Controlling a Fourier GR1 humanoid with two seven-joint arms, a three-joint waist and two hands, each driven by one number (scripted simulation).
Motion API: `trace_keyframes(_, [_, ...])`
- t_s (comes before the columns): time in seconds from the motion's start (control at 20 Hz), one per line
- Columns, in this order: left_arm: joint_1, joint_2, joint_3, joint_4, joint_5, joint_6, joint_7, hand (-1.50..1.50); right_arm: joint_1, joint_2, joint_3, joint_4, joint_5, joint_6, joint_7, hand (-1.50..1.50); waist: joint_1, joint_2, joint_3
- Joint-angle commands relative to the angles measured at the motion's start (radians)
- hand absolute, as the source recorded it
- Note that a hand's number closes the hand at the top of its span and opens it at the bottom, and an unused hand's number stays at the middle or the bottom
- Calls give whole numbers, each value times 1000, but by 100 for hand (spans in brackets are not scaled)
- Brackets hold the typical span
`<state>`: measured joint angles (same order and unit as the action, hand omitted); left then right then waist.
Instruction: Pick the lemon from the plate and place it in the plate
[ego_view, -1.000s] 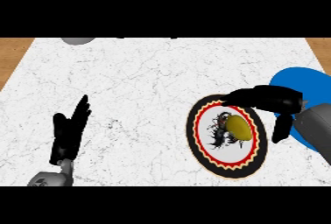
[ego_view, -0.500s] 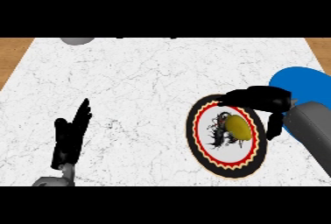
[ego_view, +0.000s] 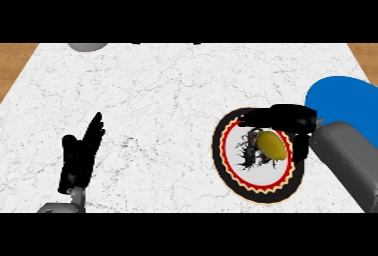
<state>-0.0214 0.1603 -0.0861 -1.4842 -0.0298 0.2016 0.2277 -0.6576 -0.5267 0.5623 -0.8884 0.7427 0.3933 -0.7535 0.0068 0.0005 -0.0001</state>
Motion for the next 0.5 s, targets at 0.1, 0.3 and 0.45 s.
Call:
trace_keyframes(0.1, [35,-27,-5,-11,-13,1,-10,0,-50,36,-19,137,77,25,-112,-150,7,2,0])
trace_keyframes(0.3, [0,27,68,2,29,-51,-9,0,40,30,1,3,116,-33,-115,150,-5,-1,0])
trace_keyframes(0.45, [47,6,23,-79,-5,-34,35,0,7,84,-45,25,111,-40,-98,150,0,-2,0])
